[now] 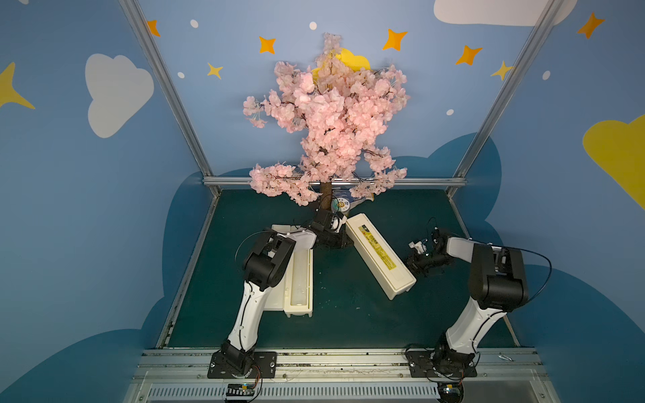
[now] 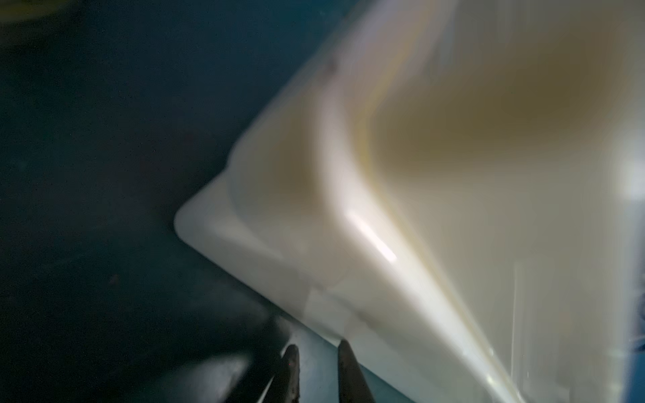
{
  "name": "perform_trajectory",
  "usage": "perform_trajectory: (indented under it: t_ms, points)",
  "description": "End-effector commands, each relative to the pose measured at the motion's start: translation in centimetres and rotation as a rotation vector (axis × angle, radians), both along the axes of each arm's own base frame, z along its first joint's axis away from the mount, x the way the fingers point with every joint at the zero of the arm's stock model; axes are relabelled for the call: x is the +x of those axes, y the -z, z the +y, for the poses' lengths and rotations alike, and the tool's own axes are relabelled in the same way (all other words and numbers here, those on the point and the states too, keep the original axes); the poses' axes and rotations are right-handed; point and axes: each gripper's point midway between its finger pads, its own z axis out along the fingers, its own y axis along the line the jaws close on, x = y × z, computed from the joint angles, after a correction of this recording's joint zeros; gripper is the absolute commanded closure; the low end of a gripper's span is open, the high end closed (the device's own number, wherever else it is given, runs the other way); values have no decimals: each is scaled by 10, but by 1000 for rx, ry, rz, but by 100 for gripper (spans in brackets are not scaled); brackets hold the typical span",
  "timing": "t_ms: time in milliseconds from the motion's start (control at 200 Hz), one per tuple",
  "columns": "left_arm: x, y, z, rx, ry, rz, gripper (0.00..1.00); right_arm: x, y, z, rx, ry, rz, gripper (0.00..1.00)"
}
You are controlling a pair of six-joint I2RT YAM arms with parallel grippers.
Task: Put plastic wrap rolls into dispensers
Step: Adjust the plastic wrap cutting box at the center of the board.
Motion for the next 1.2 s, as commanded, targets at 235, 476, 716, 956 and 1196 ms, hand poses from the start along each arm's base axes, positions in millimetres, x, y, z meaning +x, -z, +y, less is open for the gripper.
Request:
perform_trajectory:
  t_ms: [235,476,716,956,1196]
  points:
    - [-8,5,14,68,-29,26,73,-11,-7,12,9,-8,-5,89]
    - [-28,-2,46,152,-153,40,53,-4,-24,-10,-120,7,-89,84]
    - [-55,-45,41,140,-170,14,40,8,-70,-36,-166,33,-254,58]
    - [-100,-80,17,18,-143,35,28,-11,-117,-5,117,-2,-370,36]
    - [-125,-84,-22,-55,-68,81,22,-38,-98,13,157,-49,-298,40]
